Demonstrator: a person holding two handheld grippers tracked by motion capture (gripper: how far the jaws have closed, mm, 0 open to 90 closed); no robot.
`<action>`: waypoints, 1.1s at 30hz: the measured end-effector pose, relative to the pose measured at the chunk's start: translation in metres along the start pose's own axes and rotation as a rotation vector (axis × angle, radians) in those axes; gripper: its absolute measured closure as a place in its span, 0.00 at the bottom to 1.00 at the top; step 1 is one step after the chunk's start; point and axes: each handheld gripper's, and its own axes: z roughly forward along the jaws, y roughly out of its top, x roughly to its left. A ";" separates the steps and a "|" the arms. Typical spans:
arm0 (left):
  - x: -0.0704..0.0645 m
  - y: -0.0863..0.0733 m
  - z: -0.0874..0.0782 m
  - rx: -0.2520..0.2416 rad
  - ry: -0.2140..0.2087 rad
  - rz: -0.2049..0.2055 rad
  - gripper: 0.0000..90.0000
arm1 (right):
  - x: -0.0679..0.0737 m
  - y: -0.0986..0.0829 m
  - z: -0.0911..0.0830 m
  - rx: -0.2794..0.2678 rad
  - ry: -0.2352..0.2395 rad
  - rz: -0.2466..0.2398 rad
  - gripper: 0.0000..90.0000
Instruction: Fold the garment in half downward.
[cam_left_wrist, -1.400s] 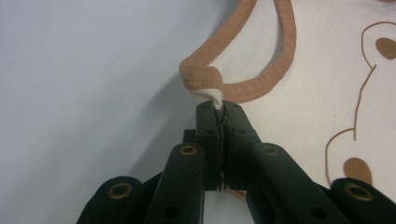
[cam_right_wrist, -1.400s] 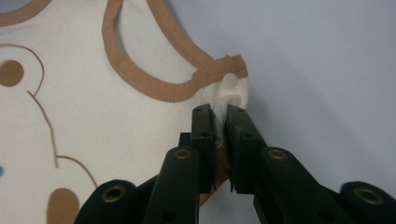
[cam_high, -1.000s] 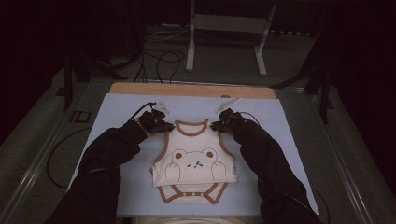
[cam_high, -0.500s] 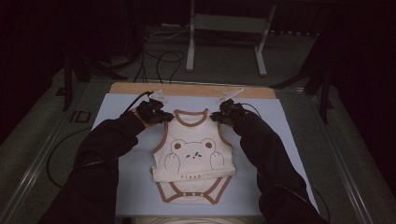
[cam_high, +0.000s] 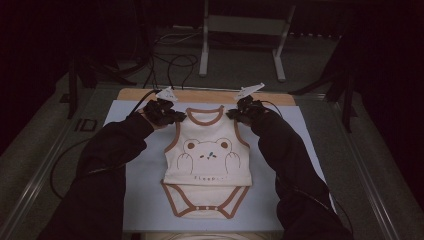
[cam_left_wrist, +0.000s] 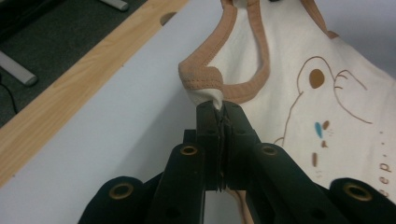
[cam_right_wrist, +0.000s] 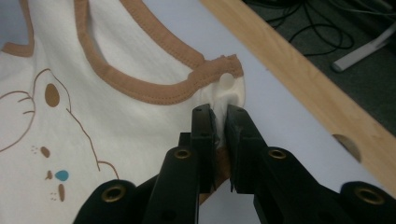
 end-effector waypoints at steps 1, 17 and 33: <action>0.000 0.002 -0.001 0.000 0.006 0.002 0.98 | -0.001 0.001 -0.001 -0.006 -0.004 0.004 0.92; -0.001 0.017 -0.020 -0.038 0.043 0.025 0.98 | -0.004 0.022 -0.021 -0.065 -0.057 -0.014 0.92; -0.029 -0.002 -0.027 -0.041 -0.005 0.072 0.98 | 0.026 -0.001 -0.036 -0.089 -0.030 -0.037 0.92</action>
